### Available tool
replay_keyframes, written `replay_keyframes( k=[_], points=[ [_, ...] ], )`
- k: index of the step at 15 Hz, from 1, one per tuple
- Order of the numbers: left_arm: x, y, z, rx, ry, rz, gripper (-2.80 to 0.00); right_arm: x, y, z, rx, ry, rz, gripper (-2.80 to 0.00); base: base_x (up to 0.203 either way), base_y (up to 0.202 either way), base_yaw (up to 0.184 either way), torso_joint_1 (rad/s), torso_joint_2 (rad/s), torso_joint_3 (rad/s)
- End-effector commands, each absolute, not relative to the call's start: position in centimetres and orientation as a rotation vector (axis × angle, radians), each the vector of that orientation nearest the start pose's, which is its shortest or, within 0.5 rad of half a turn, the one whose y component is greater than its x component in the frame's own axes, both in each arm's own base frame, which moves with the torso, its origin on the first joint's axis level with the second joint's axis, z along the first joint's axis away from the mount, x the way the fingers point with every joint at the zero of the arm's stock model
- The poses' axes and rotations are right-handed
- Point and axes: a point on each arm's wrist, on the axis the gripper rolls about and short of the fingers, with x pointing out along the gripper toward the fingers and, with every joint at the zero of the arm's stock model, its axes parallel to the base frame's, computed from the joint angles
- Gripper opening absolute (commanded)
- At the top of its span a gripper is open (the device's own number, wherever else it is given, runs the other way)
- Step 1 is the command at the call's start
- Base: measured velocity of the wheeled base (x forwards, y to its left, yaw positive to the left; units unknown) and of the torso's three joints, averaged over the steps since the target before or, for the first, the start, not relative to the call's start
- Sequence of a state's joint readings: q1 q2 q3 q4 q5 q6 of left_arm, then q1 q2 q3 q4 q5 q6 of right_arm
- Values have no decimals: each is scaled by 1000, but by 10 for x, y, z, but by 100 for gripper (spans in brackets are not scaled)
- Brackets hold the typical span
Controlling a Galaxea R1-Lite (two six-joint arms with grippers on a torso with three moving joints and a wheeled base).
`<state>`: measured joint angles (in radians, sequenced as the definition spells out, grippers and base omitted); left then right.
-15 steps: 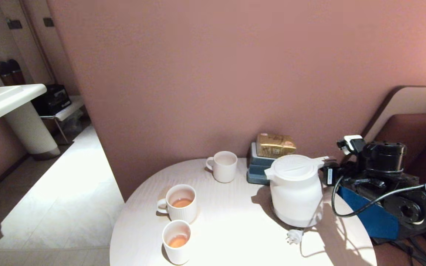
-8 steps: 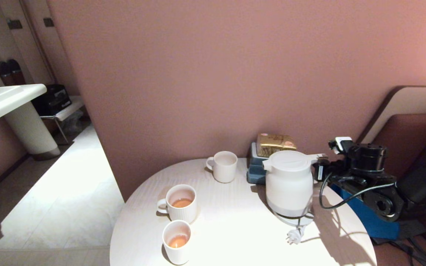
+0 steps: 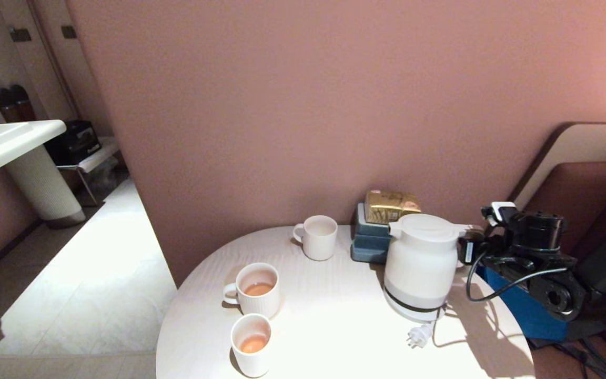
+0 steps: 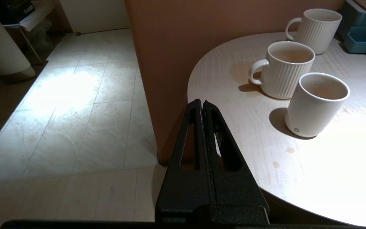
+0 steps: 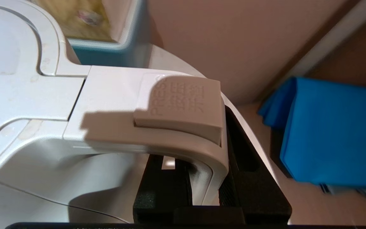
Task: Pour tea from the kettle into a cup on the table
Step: Put down the kettle on the table
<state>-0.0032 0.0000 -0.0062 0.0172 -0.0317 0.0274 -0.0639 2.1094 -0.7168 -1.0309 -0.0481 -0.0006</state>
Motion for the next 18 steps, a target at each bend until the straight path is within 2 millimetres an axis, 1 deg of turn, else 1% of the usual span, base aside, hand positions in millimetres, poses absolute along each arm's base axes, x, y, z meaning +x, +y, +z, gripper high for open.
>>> replay_keyframes(
  k=[1, 3, 4, 6, 8, 12, 18],
  points=[
    [-23, -1, 75, 27, 10, -35, -280, 353, -25, 72, -7, 329, -112, -280, 0, 0, 0, 0, 0, 0],
    [-23, -1, 75, 27, 10, -35, -280, 351, -25, 75, -18, 330, -110, -280, 0, 0, 0, 0, 0, 0],
    [-23, -1, 75, 27, 10, -35, -280, 349, -24, 72, -18, 342, -108, -280, 0, 0, 0, 0, 0, 0],
    [-23, -1, 75, 27, 10, -35, -280, 340, -19, 61, -19, 389, -92, -280, 0, 0, 0, 0, 0, 0],
    [-23, -1, 75, 27, 10, -35, -280, 337, -16, 52, -17, 411, -78, -280, 0, 0, 0, 0, 0, 0],
    [-23, -1, 75, 27, 10, -35, -280, 335, -16, 40, -48, 398, -75, -280, 0, 0, 0, 0, 0, 0],
    [-23, -1, 75, 27, 10, -35, -280, 336, -18, 28, -49, 419, -81, -280, 0, 0, 0, 0, 0, 0]
  ],
)
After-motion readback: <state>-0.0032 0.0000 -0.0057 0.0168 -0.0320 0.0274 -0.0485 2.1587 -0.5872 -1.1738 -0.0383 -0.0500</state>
